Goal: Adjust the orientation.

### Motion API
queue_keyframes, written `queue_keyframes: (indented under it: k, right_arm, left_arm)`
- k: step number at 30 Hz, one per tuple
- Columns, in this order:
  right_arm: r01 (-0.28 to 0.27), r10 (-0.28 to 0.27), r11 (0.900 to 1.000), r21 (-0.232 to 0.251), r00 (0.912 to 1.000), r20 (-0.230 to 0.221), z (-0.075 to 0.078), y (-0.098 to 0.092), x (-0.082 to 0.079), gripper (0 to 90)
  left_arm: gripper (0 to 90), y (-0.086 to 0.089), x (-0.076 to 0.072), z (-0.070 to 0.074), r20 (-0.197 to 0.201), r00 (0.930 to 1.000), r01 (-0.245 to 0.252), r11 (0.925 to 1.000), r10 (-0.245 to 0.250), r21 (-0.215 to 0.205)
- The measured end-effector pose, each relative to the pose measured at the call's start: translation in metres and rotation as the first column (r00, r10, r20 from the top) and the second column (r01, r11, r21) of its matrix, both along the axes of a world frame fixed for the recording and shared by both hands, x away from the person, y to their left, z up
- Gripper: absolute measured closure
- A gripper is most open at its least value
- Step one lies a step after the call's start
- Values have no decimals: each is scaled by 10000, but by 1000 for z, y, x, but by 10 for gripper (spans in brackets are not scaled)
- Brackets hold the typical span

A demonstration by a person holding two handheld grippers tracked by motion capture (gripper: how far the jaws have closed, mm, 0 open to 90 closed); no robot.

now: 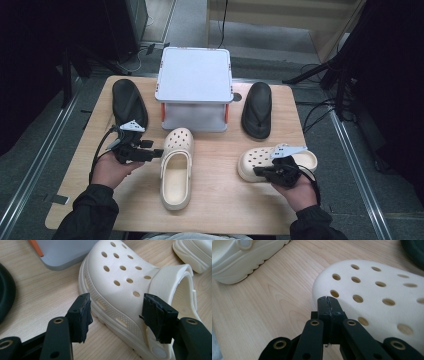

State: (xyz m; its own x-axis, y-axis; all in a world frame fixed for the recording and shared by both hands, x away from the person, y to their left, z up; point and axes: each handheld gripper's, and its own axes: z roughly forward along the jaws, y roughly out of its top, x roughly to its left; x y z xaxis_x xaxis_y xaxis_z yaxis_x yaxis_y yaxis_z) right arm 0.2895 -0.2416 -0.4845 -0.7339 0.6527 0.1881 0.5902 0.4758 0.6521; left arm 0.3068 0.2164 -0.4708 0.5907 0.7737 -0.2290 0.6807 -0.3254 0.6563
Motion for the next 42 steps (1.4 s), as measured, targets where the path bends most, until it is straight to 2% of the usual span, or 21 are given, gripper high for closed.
queue_keyframes:
  k: [9, 15, 19, 22, 25, 28, 30, 33, 36, 42]
  right_arm:
    - [280, -279, 9994, -181, 9996, 77, 1, 14, 18, 900]
    - [470, -467, 9983, -347, 9989, 78, 1, 20, 26, 900]
    - [548, -547, 9982, -262, 9985, 43, 3, 19, 27, 900]
    - [661, -664, 9976, 185, 9977, 139, 11, 10, 24, 900]
    - [759, -768, 9967, 294, 9966, 301, 18, 3, 19, 900]
    - [1202, -1228, 9916, 485, 9909, 545, 28, -19, 7, 900]
    - [1231, -1272, 9908, 569, 9890, 752, 30, -29, 3, 900]
    - [1661, -1706, 9843, 593, 9821, 802, 31, -44, -1, 900]
    - [1987, -2049, 9759, 900, 9766, 657, 32, -56, -4, 900]
    - [2306, -2362, 9706, 684, 9674, 909, 35, -63, -11, 900]
  left_arm:
    - [408, 3, -6, -1, -5, 9998, -188, 9998, 188, -17]
    - [408, 0, -5, -1, -35, 10000, -58, 10000, 58, -4]
    - [408, -1, -5, -1, -80, 10000, 40, 10000, -40, -21]
    - [408, 0, -6, -1, -48, 10000, 18, 10000, -18, -38]
    - [407, 0, -6, -1, -33, 10000, -11, 10000, 11, -61]
    - [408, 0, -5, 0, -12, 10000, 49, 10000, -49, -67]
    - [407, -1, -4, 1, 33, 9999, 113, 9999, -113, -46]
    - [407, -3, -1, 1, 33, 9999, 161, 9998, -161, -68]
    - [407, -5, 3, 1, 24, 9998, 218, 9997, -218, -115]
    - [407, -6, 9, 1, -26, 9995, 300, 9995, -300, -117]
